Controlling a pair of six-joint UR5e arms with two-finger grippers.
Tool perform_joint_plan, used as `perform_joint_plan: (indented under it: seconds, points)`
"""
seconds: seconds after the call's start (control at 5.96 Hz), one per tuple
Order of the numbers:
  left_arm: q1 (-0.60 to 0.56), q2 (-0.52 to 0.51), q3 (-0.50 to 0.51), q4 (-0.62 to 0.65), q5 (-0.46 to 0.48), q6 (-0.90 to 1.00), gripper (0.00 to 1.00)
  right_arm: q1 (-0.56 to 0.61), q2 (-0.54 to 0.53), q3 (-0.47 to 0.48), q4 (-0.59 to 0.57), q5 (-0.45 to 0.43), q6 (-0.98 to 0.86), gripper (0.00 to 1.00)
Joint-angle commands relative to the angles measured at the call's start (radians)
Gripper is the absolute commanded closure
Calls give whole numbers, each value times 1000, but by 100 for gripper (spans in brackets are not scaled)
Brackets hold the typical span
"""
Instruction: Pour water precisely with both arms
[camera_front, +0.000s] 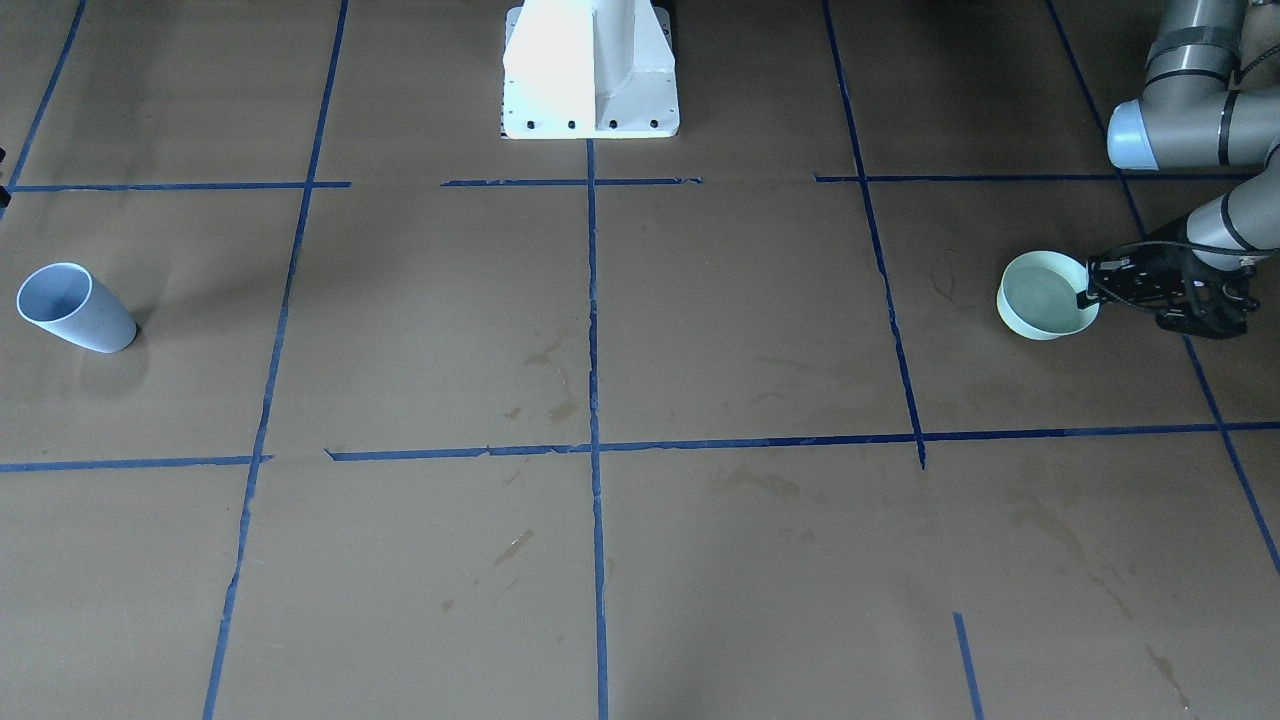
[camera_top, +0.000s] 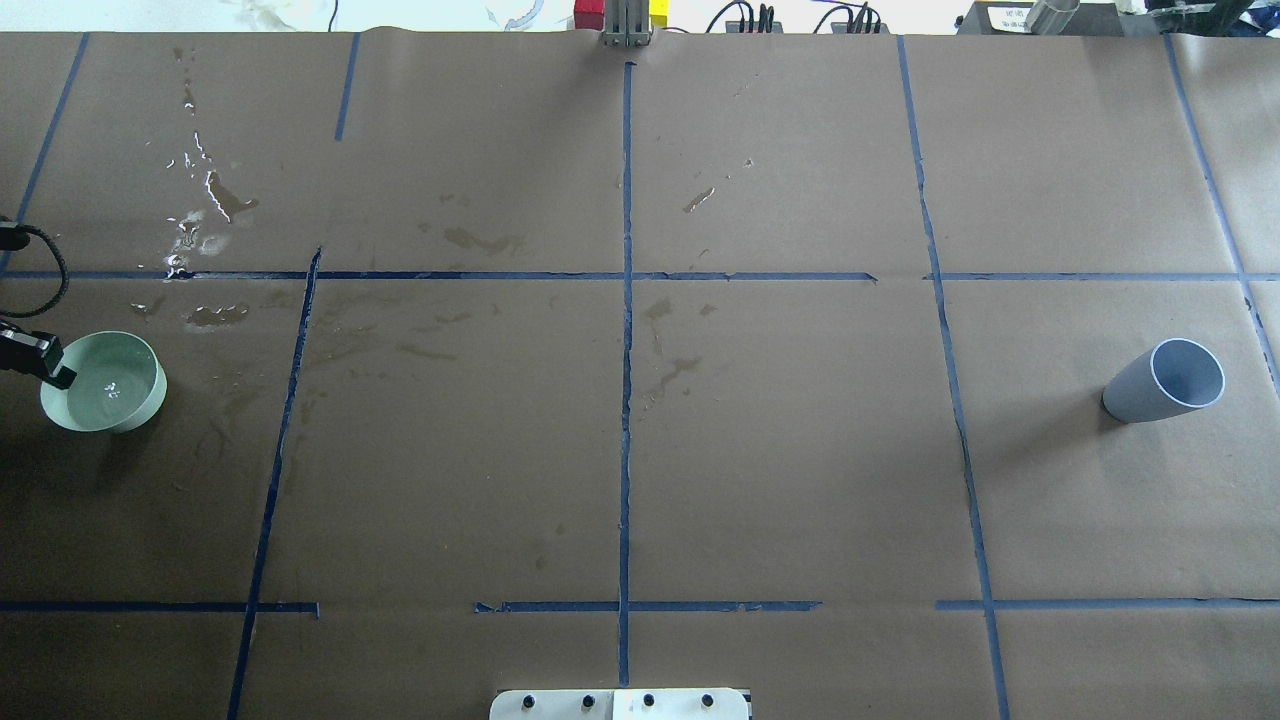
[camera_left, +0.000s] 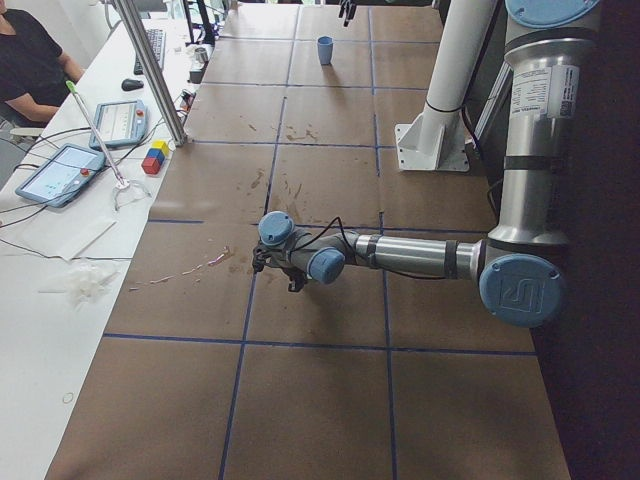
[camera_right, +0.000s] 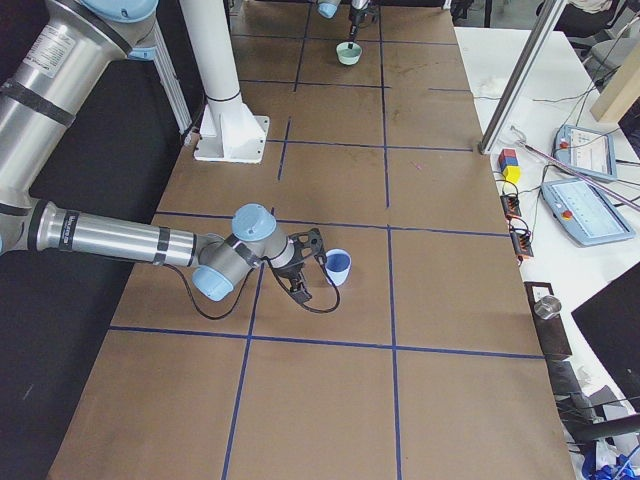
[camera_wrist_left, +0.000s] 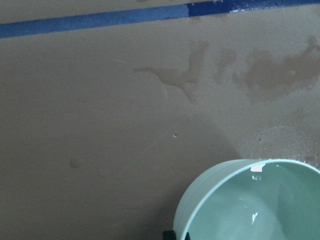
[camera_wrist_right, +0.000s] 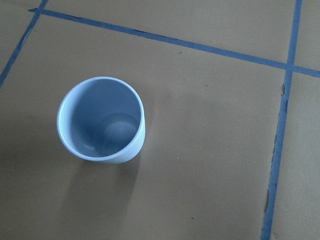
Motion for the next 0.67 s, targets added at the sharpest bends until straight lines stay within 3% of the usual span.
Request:
perform_joint_plan:
  seconds: [0.0,0.5]
  points:
    - [1,0,12,0,-3,0,72,0,2,0,0,1,0,0]
    - [1,0,0,0,-3,0,31,2,3,2,0,1,0,0]
